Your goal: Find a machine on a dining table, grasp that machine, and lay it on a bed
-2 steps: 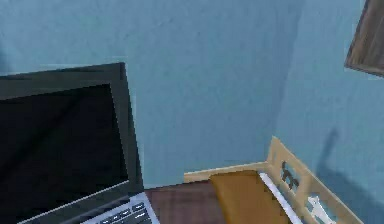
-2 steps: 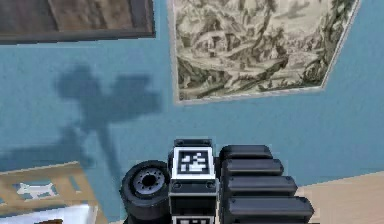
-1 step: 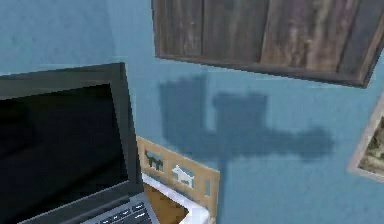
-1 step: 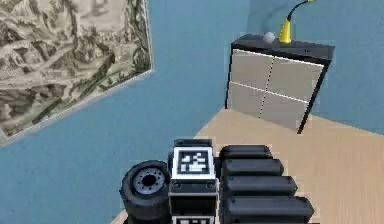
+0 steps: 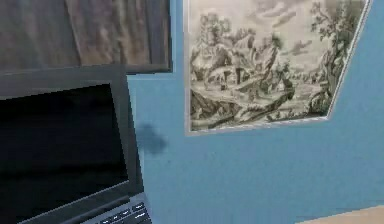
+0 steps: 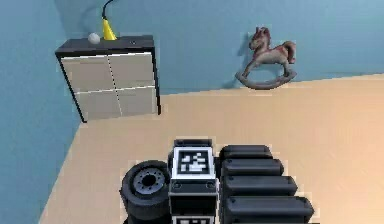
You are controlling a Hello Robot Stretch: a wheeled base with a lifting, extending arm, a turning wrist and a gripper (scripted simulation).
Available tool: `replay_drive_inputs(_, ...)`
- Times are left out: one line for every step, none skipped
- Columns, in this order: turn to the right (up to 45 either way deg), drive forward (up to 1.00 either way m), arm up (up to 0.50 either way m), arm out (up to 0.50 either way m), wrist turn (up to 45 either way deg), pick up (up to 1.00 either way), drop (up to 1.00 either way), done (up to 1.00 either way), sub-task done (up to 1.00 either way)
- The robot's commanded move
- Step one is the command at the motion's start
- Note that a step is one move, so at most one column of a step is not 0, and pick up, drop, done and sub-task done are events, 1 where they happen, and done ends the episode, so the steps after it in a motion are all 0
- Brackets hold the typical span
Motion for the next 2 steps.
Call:
replay_drive_inputs(45.0,0.00,0.00,0.00,0.0,0.00,0.00,0.00,0.00)
replay_drive_inputs(33.0,0.00,0.00,0.00,0.0,0.00,0.00,0.00,0.00)
